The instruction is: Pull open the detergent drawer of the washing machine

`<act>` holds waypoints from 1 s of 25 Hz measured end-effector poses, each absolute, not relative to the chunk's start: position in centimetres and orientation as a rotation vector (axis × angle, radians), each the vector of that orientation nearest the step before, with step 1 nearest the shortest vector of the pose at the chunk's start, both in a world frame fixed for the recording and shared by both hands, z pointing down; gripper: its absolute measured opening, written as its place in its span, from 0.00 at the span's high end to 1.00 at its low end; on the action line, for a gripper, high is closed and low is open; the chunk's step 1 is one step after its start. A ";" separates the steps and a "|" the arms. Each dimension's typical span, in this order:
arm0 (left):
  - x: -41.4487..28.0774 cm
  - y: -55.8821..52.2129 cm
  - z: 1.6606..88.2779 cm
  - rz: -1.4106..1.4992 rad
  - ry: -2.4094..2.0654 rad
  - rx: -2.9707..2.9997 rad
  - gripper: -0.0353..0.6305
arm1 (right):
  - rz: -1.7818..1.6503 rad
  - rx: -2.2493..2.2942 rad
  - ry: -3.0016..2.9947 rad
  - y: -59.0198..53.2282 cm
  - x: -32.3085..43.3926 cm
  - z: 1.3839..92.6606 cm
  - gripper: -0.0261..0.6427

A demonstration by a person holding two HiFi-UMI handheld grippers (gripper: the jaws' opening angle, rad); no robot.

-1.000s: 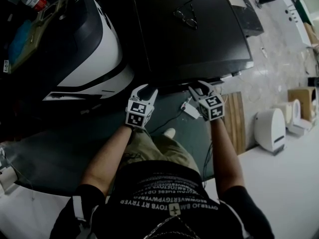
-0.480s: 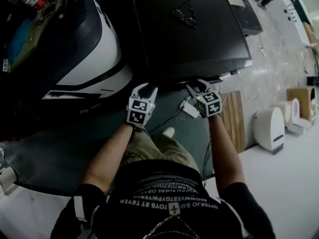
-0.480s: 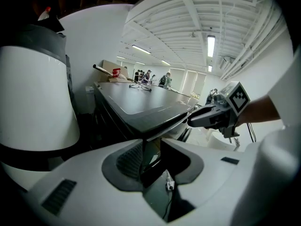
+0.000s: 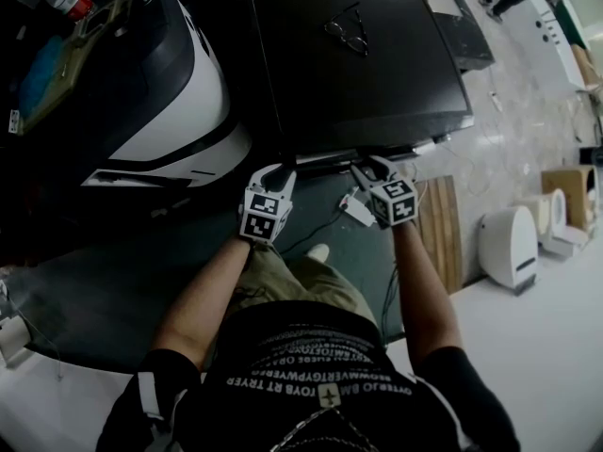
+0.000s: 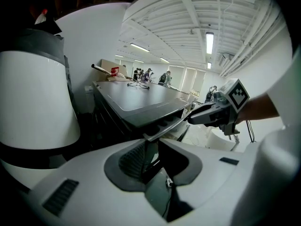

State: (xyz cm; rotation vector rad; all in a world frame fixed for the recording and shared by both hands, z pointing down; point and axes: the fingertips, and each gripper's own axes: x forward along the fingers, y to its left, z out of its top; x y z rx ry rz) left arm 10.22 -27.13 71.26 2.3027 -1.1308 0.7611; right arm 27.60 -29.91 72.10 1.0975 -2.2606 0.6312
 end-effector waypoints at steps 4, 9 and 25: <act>10.4 -26.4 71.2 0.757 -1.135 2.292 0.81 | 0.652 1.106 -2.259 -29.2 27.9 72.1 0.76; 10.6 -25.5 71.3 0.764 -1.131 2.294 0.81 | 0.669 1.098 -2.262 -28.3 28.1 72.2 0.76; 11.5 -22.6 71.2 0.777 -1.093 2.281 0.81 | 0.724 1.093 -2.284 -25.6 29.0 72.1 0.76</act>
